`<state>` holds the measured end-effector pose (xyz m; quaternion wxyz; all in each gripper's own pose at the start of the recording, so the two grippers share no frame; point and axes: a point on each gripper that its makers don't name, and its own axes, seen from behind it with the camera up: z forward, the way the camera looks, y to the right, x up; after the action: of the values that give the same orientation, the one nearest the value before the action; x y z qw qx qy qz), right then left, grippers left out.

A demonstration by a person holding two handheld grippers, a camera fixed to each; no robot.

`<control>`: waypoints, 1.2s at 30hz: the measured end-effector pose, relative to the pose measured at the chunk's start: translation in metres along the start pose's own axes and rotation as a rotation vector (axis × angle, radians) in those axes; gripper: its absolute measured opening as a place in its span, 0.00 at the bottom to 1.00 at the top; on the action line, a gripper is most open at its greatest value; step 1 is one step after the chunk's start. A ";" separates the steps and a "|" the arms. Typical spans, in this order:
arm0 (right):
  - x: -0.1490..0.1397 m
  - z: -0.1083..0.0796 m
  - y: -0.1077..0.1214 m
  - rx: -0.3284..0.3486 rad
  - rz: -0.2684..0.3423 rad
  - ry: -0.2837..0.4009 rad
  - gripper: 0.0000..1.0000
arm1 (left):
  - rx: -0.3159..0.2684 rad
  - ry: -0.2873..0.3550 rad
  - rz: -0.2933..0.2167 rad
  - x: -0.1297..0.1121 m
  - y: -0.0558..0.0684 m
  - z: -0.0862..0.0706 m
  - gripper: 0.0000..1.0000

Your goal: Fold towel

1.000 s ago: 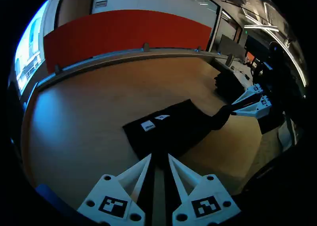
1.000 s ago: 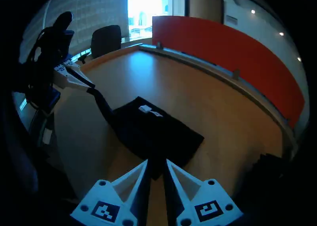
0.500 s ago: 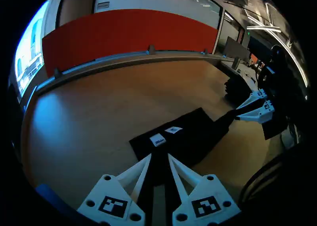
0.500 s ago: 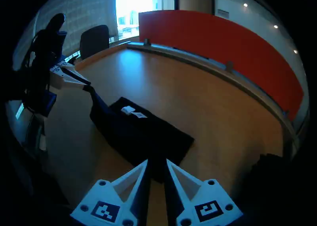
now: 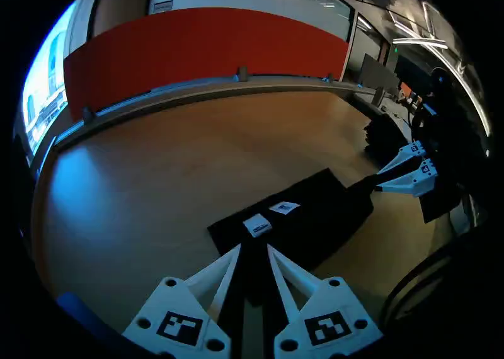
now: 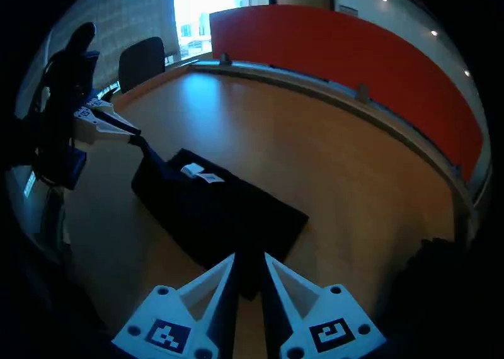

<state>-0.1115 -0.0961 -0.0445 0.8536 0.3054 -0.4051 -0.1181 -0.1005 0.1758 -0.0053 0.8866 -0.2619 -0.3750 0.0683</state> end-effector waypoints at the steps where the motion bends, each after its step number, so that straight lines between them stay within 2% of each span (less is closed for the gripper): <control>1: -0.001 0.003 0.001 -0.001 0.003 -0.005 0.19 | 0.002 -0.001 0.000 0.000 -0.001 0.003 0.13; 17: -0.006 0.034 0.012 -0.016 0.058 -0.029 0.20 | 0.016 -0.014 -0.006 -0.008 -0.013 0.036 0.13; 22: -0.008 0.045 0.022 -0.041 0.070 -0.037 0.26 | 0.021 -0.005 -0.009 -0.008 -0.017 0.048 0.13; 31: -0.007 0.057 0.027 -0.066 0.092 -0.038 0.29 | 0.035 -0.010 0.023 -0.011 -0.025 0.066 0.13; 36: -0.006 0.061 0.033 -0.095 0.097 -0.033 0.39 | 0.039 -0.017 0.041 -0.013 -0.028 0.071 0.14</control>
<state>-0.1632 -0.0935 0.0016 0.8650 0.2425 -0.4275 -0.1007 -0.1615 0.1772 0.0416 0.8868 -0.2516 -0.3756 0.0962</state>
